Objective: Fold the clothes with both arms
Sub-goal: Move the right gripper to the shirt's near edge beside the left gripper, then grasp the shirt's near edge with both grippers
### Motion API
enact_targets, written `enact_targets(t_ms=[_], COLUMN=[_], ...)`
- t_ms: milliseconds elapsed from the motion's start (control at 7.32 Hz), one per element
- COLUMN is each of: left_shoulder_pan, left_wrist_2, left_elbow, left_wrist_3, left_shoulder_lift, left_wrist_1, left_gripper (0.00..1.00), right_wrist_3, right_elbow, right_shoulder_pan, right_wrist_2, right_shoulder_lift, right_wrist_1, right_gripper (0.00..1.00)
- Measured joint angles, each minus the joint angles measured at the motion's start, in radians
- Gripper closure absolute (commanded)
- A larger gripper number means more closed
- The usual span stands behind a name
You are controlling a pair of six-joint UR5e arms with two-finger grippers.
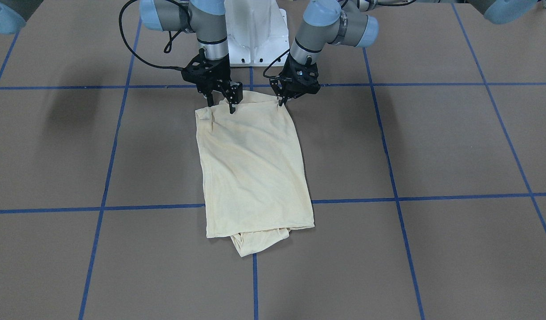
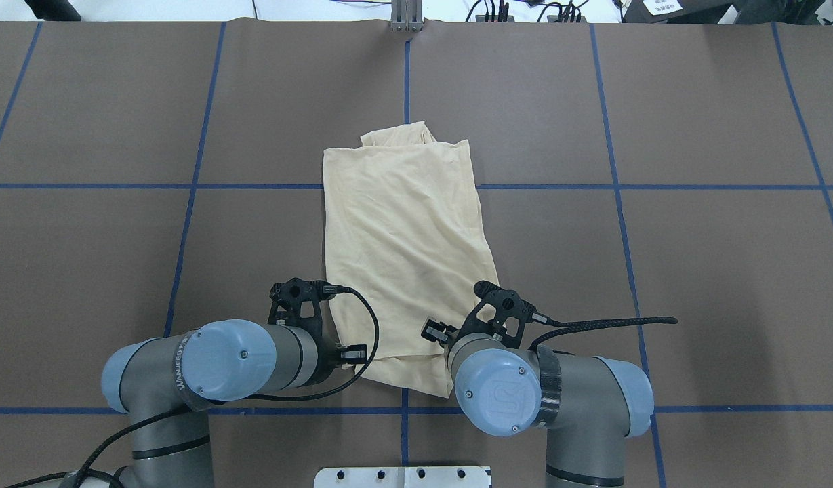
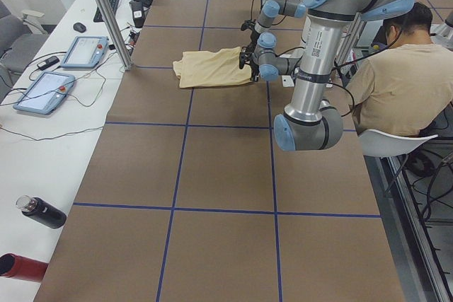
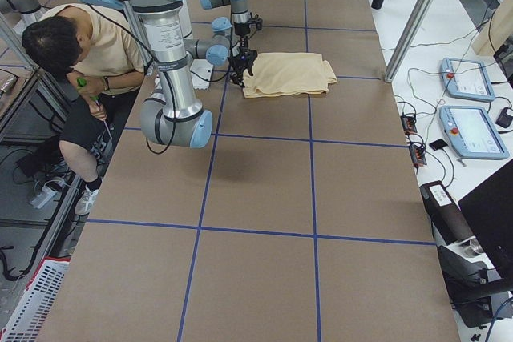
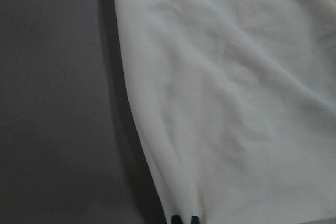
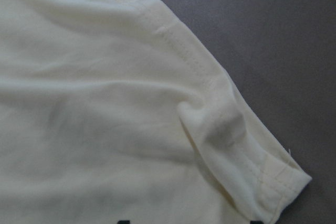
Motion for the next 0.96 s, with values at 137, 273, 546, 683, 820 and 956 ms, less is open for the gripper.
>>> enact_targets(t_ms=[137,273,546,683,820,956], left_shoulder_pan=[0.0,0.0,0.0,0.0,0.0,0.0], left_wrist_2=[0.0,0.0,0.0,0.0,0.0,0.0], left_elbow=[0.0,0.0,-0.001,-0.001,-0.001,-0.002], left_wrist_3=[0.0,0.001,0.001,0.002,0.002,0.002], left_shoulder_lift=[0.0,0.0,0.0,0.0,0.0,0.0], left_wrist_1=[0.0,0.0,0.0,0.0,0.0,0.0], left_gripper=[1.0,1.0,1.0,1.0,1.0,1.0], right_wrist_3=[0.012,0.025,0.042,0.044,0.044,0.044], right_elbow=[0.0,-0.001,-0.003,-0.008,-0.021,-0.037], right_shoulder_pan=[-0.007,-0.014,-0.022,-0.022,-0.023,-0.023], right_wrist_2=[-0.004,-0.012,-0.031,-0.034,-0.036,-0.037], right_shoulder_lift=[0.001,0.002,0.005,0.008,0.015,0.025], right_wrist_1=[-0.006,-0.008,-0.009,-0.009,-0.009,-0.009], right_gripper=[0.29,0.35,0.5,0.49,0.54,0.96])
